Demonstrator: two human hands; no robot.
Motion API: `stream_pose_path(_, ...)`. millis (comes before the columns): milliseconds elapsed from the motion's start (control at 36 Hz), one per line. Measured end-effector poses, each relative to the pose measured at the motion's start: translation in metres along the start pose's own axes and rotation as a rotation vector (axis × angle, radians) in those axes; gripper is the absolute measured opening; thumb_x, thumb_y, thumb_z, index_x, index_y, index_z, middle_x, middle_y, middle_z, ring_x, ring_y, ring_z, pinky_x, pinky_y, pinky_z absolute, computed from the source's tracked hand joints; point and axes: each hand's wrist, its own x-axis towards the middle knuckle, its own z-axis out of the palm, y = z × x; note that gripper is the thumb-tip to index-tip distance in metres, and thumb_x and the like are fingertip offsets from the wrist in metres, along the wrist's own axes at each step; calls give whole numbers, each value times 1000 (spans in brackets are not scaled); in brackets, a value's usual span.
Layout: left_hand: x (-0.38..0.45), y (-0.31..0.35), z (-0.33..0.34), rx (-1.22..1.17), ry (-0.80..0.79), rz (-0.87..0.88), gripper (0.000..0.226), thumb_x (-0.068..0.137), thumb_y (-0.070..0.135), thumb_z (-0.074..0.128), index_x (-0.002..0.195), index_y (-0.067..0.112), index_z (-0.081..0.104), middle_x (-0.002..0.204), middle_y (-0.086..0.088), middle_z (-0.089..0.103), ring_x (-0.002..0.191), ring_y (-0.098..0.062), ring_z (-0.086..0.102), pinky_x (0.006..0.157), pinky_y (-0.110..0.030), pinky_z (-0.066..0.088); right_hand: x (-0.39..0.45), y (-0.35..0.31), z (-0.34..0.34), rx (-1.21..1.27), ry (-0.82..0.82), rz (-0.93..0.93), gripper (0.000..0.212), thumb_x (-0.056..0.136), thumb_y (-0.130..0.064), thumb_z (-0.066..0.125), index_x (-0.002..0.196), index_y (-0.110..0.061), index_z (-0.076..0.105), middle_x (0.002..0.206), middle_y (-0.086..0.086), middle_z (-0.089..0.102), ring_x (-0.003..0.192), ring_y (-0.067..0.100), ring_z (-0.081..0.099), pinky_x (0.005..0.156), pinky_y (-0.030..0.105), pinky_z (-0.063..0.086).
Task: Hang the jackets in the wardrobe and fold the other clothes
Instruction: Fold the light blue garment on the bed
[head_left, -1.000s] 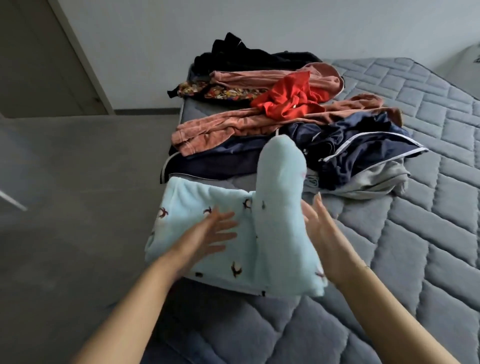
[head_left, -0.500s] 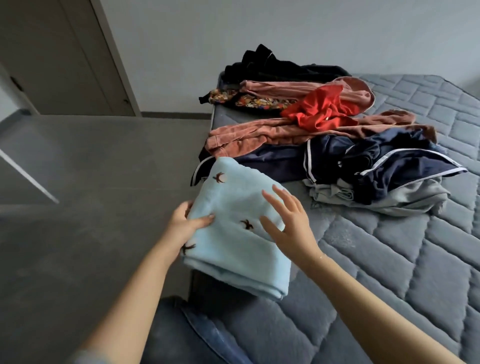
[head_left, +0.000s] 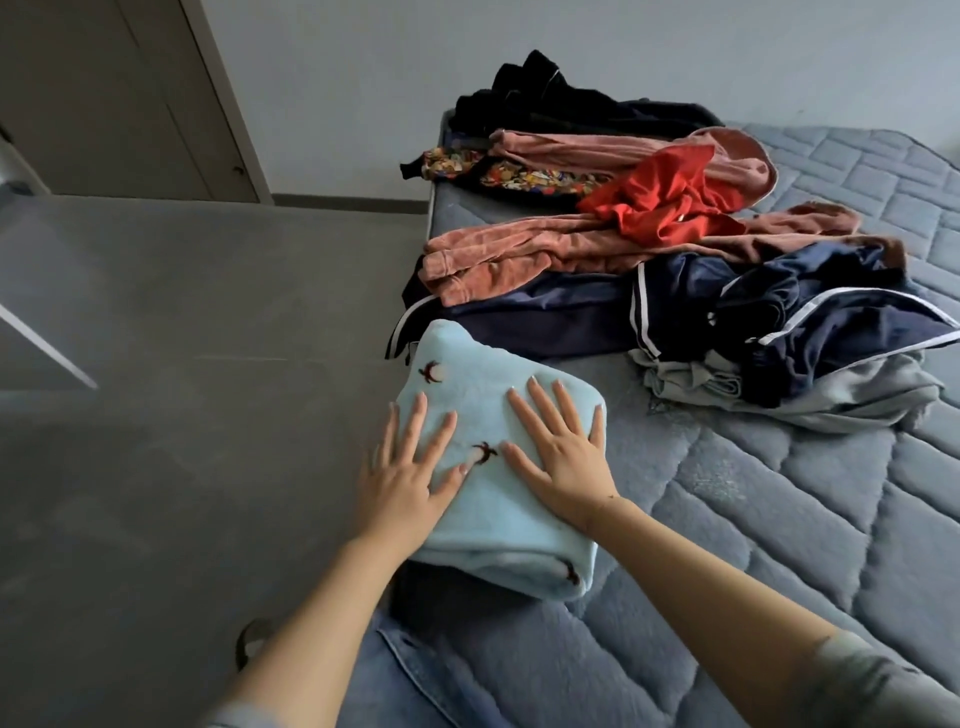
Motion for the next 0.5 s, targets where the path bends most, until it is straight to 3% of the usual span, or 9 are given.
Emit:
stream_pose_path(111,2,1,-10,29,-82,-37,64,86,72,4,140,49,-20,149,16,-35,143,-16,-26,119,-44,11,6,8,-6,64,-32,-44,58,92,-69,15,146,-53,2,159,-20,-5,145,5,-19,115,53,-16)
stream_pose_path(194,-3,13,-30,135,-206,-66,62,97,60,15,145,43,-20,150,9,-37,146,-24,-21,118,-50,7,15,23,-21,173,33,0,61,94,-59,36,150,-44,15,161,-11,3,148,10,-3,119,44,0)
stream_pose_path(250,-13,26,-45,195,-301,-103,64,100,54,24,150,39,-13,155,3,-32,147,-28,-17,116,-56,0,20,33,-35,378,7,123,71,91,-52,56,151,-37,20,160,-8,14,145,10,14,118,34,14)
stream_pose_path(306,-28,39,-57,202,-387,-139,67,99,53,32,152,35,-4,158,1,-24,147,-29,-14,115,-57,0,23,39,-48,664,-111,271,79,81,-51,69,148,-35,31,147,-12,37,128,0,41,105,21,36)
stream_pose_path(361,-44,50,-61,146,-457,-148,67,96,60,32,153,36,6,160,2,-17,148,-26,-14,116,-56,5,28,43,-58,780,-201,390,69,71,-53,77,132,-30,53,124,-11,61,97,-3,64,79,14,51)
stream_pose_path(417,-55,59,-61,87,-504,-165,69,93,67,24,153,37,8,160,3,-19,146,-24,-20,115,-57,2,34,44,-66,704,-262,442,56,68,-54,79,110,-20,66,103,-5,71,85,6,69,71,21,55)
stream_pose_path(500,-59,61,-55,50,-462,-228,68,94,67,17,152,37,-2,156,2,-30,142,-24,-31,112,-62,-6,21,40,-82,577,-380,464,45,71,-58,75,92,-18,69,81,-5,70,70,10,66,55,23,48)
